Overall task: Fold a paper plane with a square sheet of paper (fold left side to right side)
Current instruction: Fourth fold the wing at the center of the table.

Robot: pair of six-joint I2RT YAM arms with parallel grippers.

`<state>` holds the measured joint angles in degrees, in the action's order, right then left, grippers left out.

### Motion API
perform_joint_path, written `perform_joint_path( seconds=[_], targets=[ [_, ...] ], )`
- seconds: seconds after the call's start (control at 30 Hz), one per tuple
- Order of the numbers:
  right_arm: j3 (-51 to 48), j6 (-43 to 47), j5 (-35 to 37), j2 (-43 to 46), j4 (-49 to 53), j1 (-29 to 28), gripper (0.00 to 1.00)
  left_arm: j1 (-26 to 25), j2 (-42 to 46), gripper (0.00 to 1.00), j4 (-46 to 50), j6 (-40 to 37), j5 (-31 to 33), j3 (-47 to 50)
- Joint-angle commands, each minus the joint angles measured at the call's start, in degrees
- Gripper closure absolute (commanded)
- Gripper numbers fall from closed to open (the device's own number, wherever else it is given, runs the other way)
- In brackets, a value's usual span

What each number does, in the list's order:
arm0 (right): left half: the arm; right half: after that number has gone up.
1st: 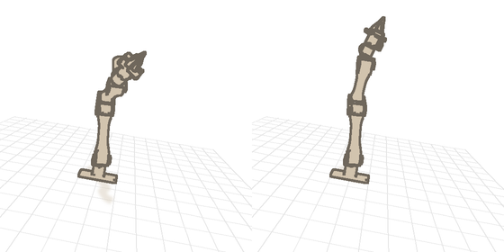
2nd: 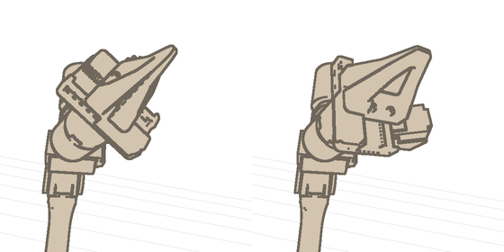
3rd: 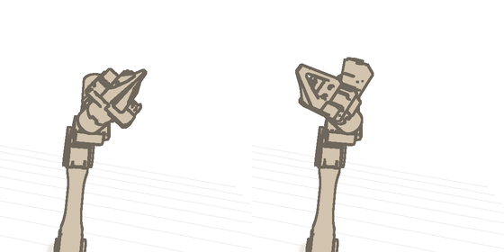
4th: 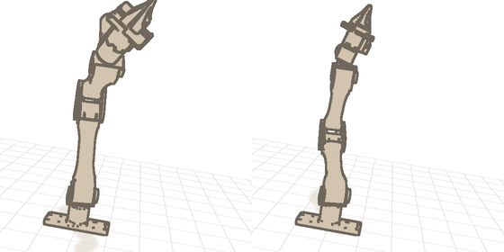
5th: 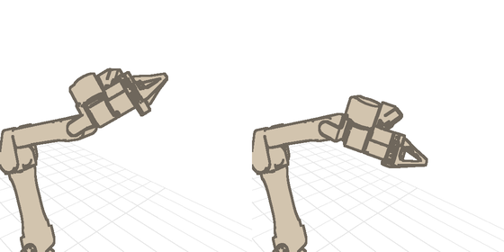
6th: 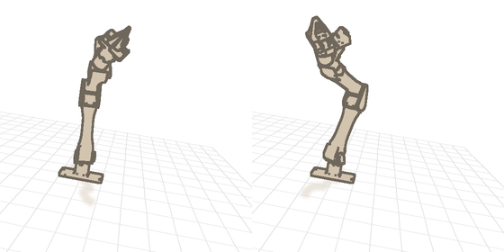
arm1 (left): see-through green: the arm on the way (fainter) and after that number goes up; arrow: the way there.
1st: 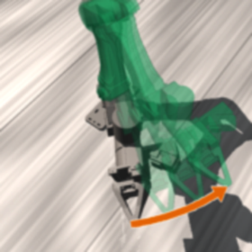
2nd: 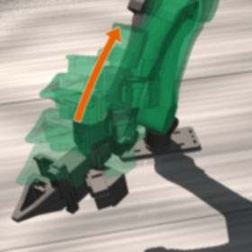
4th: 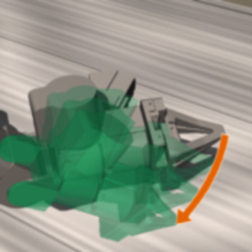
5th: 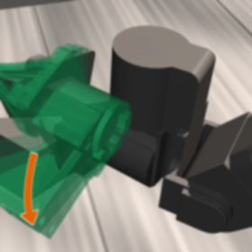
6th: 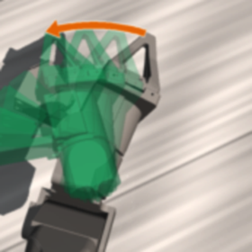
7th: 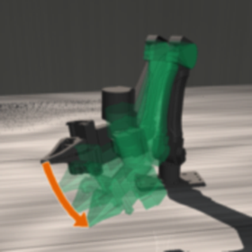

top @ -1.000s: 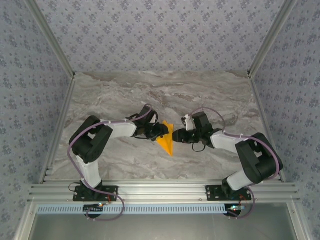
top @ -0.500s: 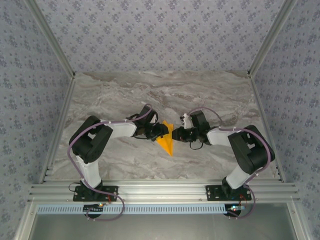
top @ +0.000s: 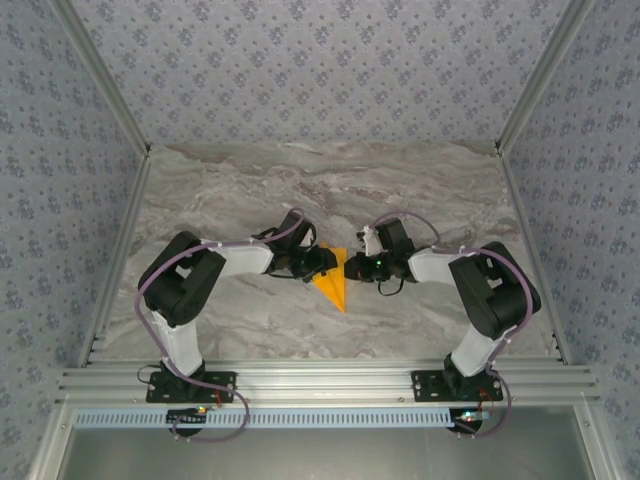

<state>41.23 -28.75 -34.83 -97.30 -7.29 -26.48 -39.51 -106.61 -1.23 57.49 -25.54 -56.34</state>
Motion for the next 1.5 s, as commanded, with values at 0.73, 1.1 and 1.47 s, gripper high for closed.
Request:
perform_joint_path(
  seconds=[0.73, 1.1, 1.47],
  targets=[
    [3.8, 3.7, 2.0, -3.4, 4.1, -0.8, 0.92, -0.5, -0.3, 0.56, 2.8, -0.8, 1.0, -0.5],
    [4.5, 4.6, 5.6, -5.0, 9.2, -1.5, 0.92, -0.6, 0.5, 0.56, 3.1, -1.0, 0.9, -0.9],
    [3.2, 4.5, 8.0, -4.3, 11.1, -2.2, 0.92, -0.3, 5.9, 0.64, 10.7, -5.1, 4.0, -4.9]
  ],
)
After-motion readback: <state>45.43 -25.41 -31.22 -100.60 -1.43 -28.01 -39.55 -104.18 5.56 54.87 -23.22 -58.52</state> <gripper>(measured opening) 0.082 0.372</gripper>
